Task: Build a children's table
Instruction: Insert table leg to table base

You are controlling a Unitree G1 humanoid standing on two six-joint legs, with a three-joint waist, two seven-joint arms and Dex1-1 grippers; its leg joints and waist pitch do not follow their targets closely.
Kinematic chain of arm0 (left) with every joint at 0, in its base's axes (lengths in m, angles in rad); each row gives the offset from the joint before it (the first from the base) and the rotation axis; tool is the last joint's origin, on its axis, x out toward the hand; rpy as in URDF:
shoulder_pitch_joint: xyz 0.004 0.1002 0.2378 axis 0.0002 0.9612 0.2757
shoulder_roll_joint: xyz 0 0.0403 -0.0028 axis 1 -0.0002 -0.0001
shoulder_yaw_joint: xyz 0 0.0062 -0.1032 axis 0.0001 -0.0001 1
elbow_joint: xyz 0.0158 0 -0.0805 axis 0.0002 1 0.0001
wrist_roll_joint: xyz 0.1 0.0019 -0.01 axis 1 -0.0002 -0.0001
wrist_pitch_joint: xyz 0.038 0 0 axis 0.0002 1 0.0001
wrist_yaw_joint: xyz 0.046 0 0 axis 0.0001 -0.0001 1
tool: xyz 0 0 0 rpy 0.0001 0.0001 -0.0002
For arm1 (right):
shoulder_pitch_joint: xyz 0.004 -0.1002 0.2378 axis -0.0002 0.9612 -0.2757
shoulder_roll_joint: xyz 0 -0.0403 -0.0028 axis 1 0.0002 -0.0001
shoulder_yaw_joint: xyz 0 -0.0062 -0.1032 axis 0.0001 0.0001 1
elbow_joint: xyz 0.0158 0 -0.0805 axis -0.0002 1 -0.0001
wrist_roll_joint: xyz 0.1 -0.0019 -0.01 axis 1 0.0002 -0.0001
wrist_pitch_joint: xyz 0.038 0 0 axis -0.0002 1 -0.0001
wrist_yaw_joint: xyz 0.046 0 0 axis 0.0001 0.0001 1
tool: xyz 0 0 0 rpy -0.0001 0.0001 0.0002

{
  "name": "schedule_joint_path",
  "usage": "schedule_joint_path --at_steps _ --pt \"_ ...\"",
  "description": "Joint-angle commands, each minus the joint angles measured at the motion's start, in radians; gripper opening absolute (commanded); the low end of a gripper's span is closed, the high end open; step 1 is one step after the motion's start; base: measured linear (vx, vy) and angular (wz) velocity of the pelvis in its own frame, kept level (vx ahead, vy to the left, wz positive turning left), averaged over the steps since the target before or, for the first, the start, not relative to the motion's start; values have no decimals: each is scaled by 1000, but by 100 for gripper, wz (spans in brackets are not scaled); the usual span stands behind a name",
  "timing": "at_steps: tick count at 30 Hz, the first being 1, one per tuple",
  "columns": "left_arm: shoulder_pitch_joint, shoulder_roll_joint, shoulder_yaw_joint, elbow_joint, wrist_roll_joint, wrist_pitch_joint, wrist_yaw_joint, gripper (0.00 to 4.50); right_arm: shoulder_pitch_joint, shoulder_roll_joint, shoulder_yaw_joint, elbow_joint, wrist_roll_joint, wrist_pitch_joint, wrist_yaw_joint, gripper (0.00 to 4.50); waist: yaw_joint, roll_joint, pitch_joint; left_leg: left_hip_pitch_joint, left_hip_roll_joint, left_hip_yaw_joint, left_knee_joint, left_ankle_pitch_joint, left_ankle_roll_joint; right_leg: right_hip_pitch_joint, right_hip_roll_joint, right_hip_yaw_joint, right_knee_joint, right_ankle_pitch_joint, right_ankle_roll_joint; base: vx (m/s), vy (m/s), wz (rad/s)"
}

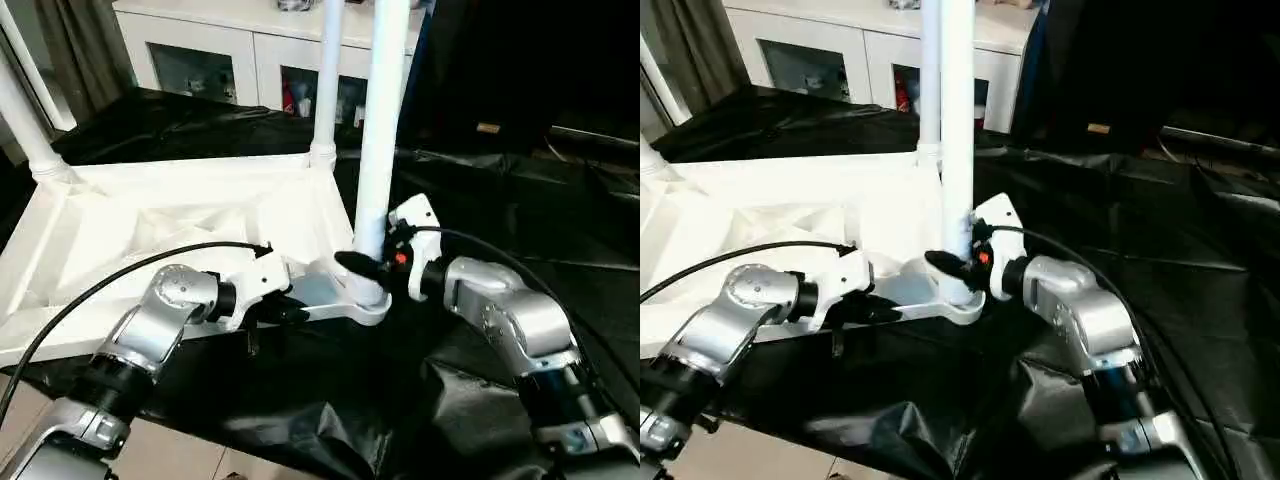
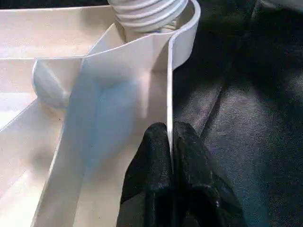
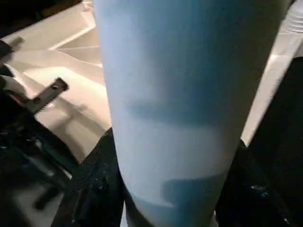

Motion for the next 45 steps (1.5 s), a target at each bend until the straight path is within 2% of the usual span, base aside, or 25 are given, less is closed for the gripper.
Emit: schedule_joint_path --at_steps 1,3,7,13,16,21,23,26,27,28,31,32,33,35,36,37,38,40,41,43,44,45 --pt "-18 -10 8 33 -11 -22 12 0 -7 -14 3 27 -8 9 6 193 4 -1 -64 3 63 -22 -80 -134 -2 49 -80 61 -80 -257 -193 0 0 0" --pt "-26 -9 8 54 -5 -31 4 0 -6 -16 1 26 -9 20 8 193 4 -5 -64 3 63 -23 -81 -147 -2 50 -81 61 -81 -269 -192 0 0 0" --pt "-26 -10 10 63 -2 -39 -2 0 3 -18 -3 31 -13 20 15 193 5 -3 -63 4 64 -26 -82 -180 -13 49 -83 61 -87 -325 -180 0 0 0" --pt "-41 -15 10 104 6 -54 7 0 -2 -21 1 33 -15 26 23 193 5 -5 -64 4 65 -25 -82 -170 -8 49 -82 61 -85 -308 -183 0 0 0" --pt "-52 -23 14 127 1 -70 4 0 -10 -13 -1 60 -29 -10 25 193 5 -7 -62 5 64 -25 -82 -185 -10 48 -83 61 -89 -342 -175 0 0 0" --pt "-51 -27 13 125 -2 -76 -4 0 -22 29 -41 143 -25 -88 7 193 3 -5 -60 6 66 -27 -84 -211 -16 42 -85 60 -94 -385 -172 0 0 0" --pt "-51 -28 14 128 -2 -79 -4 0 -22 33 -47 156 -26 -98 3 193 2 -5 -61 5 66 -28 -85 -206 -16 44 -84 60 -92 -373 -171 0 0 0" --pt "-51 -30 18 135 -2 -88 1 0 -6 51 -96 196 -4 -147 -8 193 3 -5 -63 5 66 -27 -84 -198 -12 45 -86 61 -90 -349 -180 0 0 0" --pt "-51 -30 18 135 -2 -88 1 0 -6 51 -96 196 -4 -147 -8 193 3 -4 -64 5 67 -27 -84 -193 -11 45 -86 61 -88 -336 -185 0 0 0" --pt "-50 -30 21 136 -3 -89 3 0 11 62 -120 210 8 -174 -10 193 4 -4 -64 4 67 -27 -84 -185 -8 47 -84 61 -86 -314 -192 0 0 0" --pt "-49 -30 24 138 -3 -91 6 0 43 74 -137 215 17 -212 -7 193 6 -2 -67 4 67 -25 -83 -159 1 50 -84 60 -81 -252 -207 0 0 0" --pt "-49 -30 27 141 -3 -92 10 0 68 84 -146 214 22 -236 -9 193 7 1 -67 4 66 -24 -83 -158 4 50 -83 60 -81 -242 -213 0 0 0" --pt "-49 -30 27 141 -3 -92 10 0 68 84 -146 214 22 -236 -9 193 7 0 -66 3 66 -23 -84 -161 6 50 -84 60 -82 -246 -212 0 0 0" --pt "-51 -31 31 148 -4 -98 16 0 112 108 -160 217 28 -283 -15 193 9 3 -64 3 65 -23 -85 -182 3 49 -85 60 -88 -278 -207 0 0 0" --pt "-53 -32 33 150 -5 -100 16 0 122 115 -164 222 27 -302 -19 193 10 9 -64 5 65 -25 -86 -190 -1 49 -86 60 -88 -293 -203 0 0 0" --pt "-54 -33 33 153 -6 -101 17 0 137 123 -168 229 23 -331 -28 193 9 6 -63 5 66 -26 -88 -207 -4 48 -85 59 -92 -321 -196 0 0 0" --pt "-56 -33 33 156 -6 -103 16 0 148 130 -171 234 21 -351 -32 193 10 10 -63 7 67 -27 -89 -217 -7 46 -85 60 -94 -336 -192 0 0 0" --pt "-58 -33 34 161 -5 -107 18 0 167 142 -179 245 18 -384 -40 192 9 11 -63 8 67 -28 -90 -224 -9 46 -85 60 -95 -345 -188 0 0 0" --pt "-58 -33 34 162 -5 -107 19 0 170 144 -178 247 17 -389 -40 192 9 13 -63 8 67 -28 -92 -234 -10 45 -84 59 -96 -348 -188 0 0 0" --pt "-62 -32 34 165 -5 -108 17 0 192 144 -161 245 3 -402 -34 192 9 13 -63 6 67 -28 -92 -234 -6 47 -84 59 -96 -342 -188 0 0 0" --pt "-63 -30 34 166 -5 -108 16 0 204 141 -144 236 -9 -403 -31 191 11 20 -64 7 67 -29 -93 -231 -5 48 -84 59 -95 -339 -188 0 0 0" --pt "-63 -30 34 166 -5 -108 16 0 204 141 -144 236 -9 -403 -31 191 10 17 -65 7 67 -28 -93 -227 -3 48 -83 59 -96 -331 -187 0 0 0"
